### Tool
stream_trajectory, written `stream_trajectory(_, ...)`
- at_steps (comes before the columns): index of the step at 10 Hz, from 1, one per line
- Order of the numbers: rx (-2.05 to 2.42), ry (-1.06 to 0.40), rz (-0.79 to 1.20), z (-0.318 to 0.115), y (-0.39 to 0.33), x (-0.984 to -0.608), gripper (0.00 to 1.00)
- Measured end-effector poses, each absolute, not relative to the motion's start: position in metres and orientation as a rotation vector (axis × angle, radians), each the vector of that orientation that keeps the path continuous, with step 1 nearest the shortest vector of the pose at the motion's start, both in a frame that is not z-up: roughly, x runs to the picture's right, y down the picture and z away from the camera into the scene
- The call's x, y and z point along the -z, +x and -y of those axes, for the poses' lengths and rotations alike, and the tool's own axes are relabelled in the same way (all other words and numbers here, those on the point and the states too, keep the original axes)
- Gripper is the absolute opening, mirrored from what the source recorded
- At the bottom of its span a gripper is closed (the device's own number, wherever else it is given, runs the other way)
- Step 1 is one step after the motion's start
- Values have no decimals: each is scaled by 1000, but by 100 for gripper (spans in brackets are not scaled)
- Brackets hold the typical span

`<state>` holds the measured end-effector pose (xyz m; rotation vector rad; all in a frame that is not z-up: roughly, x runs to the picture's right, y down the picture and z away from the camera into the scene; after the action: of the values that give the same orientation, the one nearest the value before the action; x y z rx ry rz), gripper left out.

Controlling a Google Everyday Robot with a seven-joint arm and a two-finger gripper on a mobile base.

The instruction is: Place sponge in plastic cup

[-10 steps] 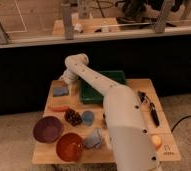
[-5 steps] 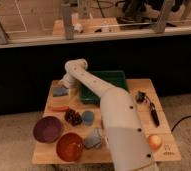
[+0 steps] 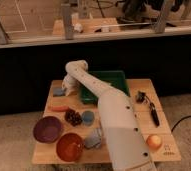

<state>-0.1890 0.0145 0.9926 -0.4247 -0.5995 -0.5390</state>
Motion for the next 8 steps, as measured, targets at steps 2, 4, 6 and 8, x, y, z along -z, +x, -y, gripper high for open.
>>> stream_trajectory(2,538,-430,597,-14,-187,-993,14)
stream_trajectory(4,543,-429,593,-14,-186,-990,14)
stream_trajectory(6,541,-405,589,-6,-179,-980,14)
stream_trajectory(8,536,-362,604,10,-172,-958,14)
